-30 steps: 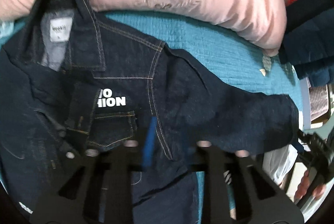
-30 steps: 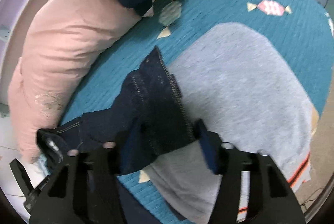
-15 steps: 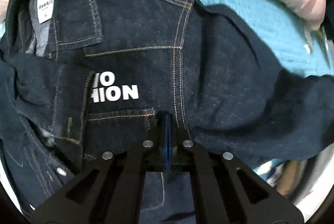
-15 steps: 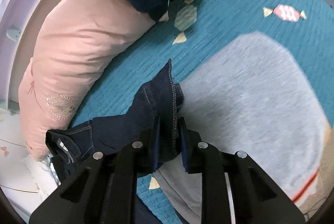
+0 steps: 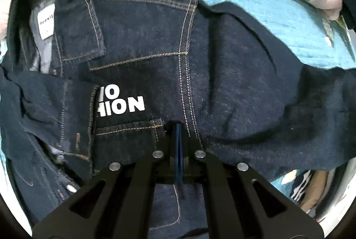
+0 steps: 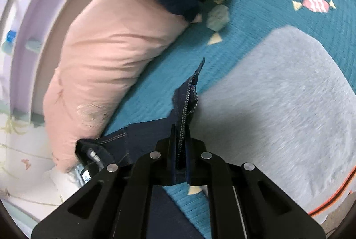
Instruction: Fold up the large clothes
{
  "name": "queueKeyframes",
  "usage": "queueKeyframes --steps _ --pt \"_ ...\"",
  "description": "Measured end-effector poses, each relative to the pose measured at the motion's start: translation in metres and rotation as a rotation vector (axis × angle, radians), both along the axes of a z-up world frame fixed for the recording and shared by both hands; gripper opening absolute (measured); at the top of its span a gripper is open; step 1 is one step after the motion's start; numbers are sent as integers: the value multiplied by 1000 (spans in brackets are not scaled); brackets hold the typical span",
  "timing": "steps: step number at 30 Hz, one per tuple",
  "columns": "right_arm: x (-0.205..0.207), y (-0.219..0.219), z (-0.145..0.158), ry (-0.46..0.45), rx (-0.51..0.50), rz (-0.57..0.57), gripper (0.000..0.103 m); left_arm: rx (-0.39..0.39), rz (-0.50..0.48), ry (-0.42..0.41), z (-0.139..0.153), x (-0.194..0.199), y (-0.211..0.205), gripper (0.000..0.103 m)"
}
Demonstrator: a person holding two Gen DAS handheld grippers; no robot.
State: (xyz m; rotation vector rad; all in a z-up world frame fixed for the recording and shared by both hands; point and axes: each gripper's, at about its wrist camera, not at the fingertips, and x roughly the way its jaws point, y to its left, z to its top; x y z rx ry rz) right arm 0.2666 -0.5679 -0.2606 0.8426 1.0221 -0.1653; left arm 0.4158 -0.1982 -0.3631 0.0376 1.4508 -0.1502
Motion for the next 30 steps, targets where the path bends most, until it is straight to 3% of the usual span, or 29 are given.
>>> queueKeyframes --steps 4,12,14,16,20,23,30 --pt "3 24 19 -23 -14 51 5 -42 -3 -24 25 -7 4 0" --pt "10 94 59 -79 -25 174 5 -76 -36 -141 103 -29 34 2" --pt "12 115 73 -105 -18 211 5 -82 -30 -162 113 -33 48 19" --pt "14 138 86 -123 -18 247 5 -98 -14 -199 130 -39 58 24" --pt "21 184 106 -155 -15 317 5 -115 27 -247 158 -50 99 35" --pt "28 227 114 -166 0 379 5 -107 66 -283 173 -54 136 35" --pt "45 329 113 -139 -1 524 6 -89 154 -326 198 -76 233 45"
